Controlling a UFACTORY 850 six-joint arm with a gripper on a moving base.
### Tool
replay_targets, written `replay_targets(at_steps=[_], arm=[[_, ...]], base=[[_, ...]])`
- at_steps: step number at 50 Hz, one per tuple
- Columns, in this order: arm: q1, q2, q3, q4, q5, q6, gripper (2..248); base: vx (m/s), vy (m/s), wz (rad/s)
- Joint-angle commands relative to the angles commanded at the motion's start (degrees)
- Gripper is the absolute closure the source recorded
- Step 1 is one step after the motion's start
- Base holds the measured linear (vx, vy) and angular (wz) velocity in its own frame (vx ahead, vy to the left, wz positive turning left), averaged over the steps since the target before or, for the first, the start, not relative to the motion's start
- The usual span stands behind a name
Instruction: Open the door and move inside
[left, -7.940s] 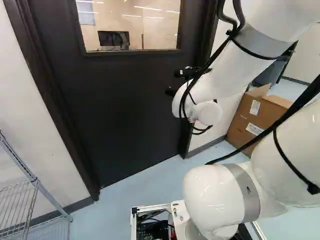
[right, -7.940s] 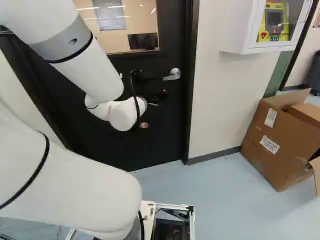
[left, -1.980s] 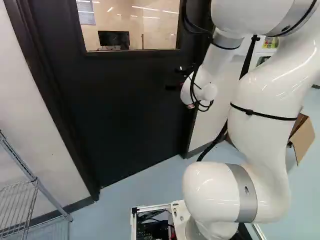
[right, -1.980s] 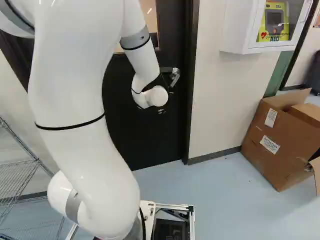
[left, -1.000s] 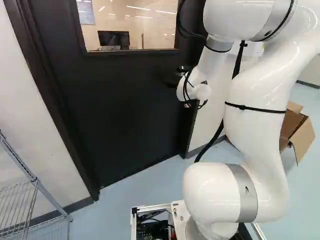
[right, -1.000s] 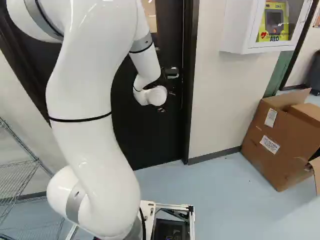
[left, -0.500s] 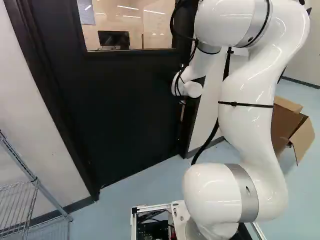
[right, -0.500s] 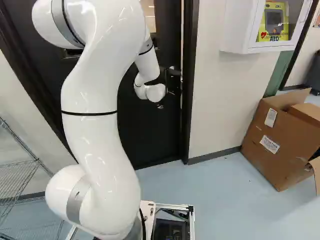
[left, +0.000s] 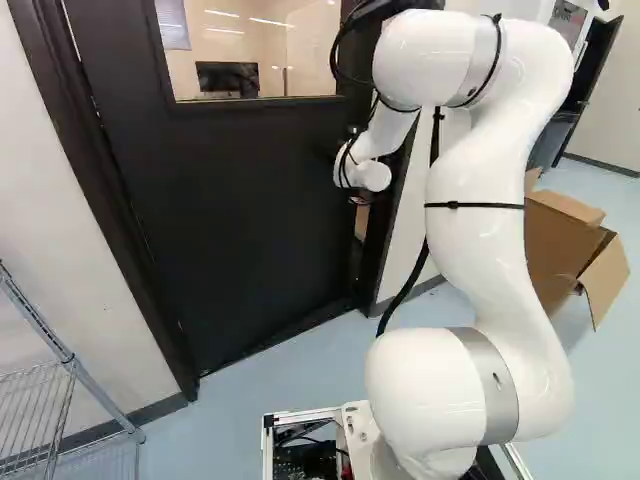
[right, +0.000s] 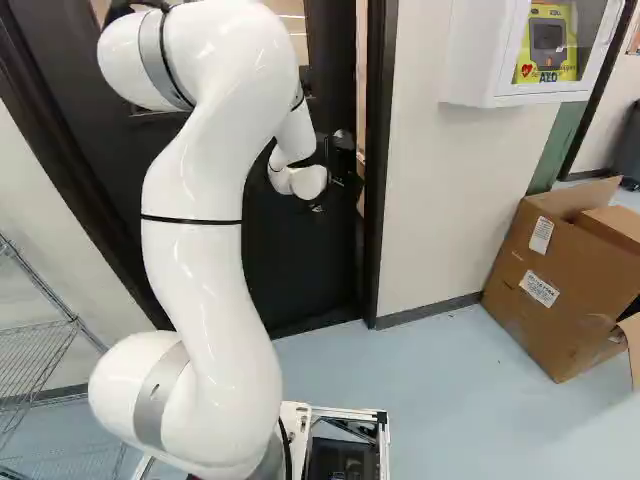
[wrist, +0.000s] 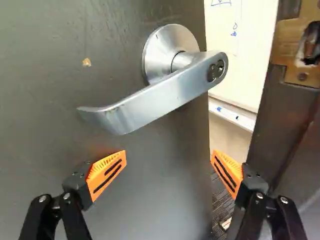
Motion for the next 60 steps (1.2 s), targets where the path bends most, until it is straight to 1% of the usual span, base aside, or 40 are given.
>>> replay_targets(at_steps=[41,53,60], arm=[[4.15,-8.23,-11.01,0.0,0.0,0.0,3],[4.52,-8.89,-11.92,0.0,0.0,0.0,3],[4.56,-8.28,-11.09,0.0,0.0,0.0,3]], base=[[0.0,0.0,0.0],[0.0,0.0,0.0],[0.0,0.0,0.0]])
